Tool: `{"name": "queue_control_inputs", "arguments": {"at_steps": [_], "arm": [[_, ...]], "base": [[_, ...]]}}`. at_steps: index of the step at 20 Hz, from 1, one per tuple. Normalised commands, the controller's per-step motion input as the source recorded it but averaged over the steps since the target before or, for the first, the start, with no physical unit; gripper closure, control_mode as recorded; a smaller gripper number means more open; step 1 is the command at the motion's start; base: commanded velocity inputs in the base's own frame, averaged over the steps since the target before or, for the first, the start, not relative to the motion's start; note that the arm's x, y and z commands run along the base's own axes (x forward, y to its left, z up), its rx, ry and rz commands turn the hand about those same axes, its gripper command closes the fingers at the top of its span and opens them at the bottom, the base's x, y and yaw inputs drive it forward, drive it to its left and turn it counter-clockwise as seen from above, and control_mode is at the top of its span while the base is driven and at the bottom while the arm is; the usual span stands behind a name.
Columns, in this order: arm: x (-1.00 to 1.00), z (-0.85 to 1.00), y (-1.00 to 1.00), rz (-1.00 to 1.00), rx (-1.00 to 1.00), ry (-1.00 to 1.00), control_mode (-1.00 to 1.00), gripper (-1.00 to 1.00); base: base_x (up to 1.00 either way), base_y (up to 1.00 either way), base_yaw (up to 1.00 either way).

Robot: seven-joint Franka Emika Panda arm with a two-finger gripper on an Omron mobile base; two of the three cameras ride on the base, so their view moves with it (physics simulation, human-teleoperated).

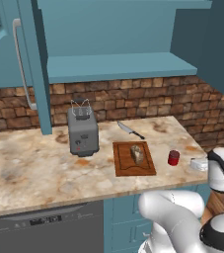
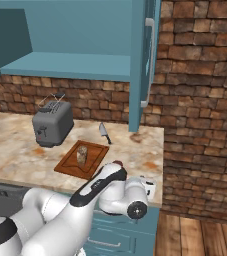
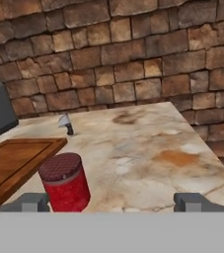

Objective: Pick the bread, place it on the cutting board, pick the jam, place it on the counter, and close the cabinet.

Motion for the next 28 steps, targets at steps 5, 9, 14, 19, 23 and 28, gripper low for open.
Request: {"name": "queue_control_inputs", "arguments": {"at_steps": [5, 9, 14, 19, 23, 28], "arm": [[-0.06, 0.13, -0.03, 0.00, 0.01, -0.06, -1.00, -1.00], [-0.06, 0.13, -0.04, 0.00, 0.01, -0.06, -1.00, -1.00], [-0.06, 0.16, -0.04, 0.00, 0.01, -0.06, -1.00, -1.00], [-0.05, 0.17, -0.05, 0.00, 0.02, -0.05, -1.00, -1.00], [0.00, 0.19, -0.05, 0.00, 0.01, -0.05, -1.00, -1.00], [-0.05, 0.15, -0.07, 0.00, 0.01, -0.05, -1.00, -1.00]], "base": [[0.00, 0.00, 0.00], [0.00, 0.00, 0.00], [0.00, 0.00, 0.00], [0.00, 0.00, 0.00], [0.00, 0.00, 0.00], [0.00, 0.00, 0.00]]}}
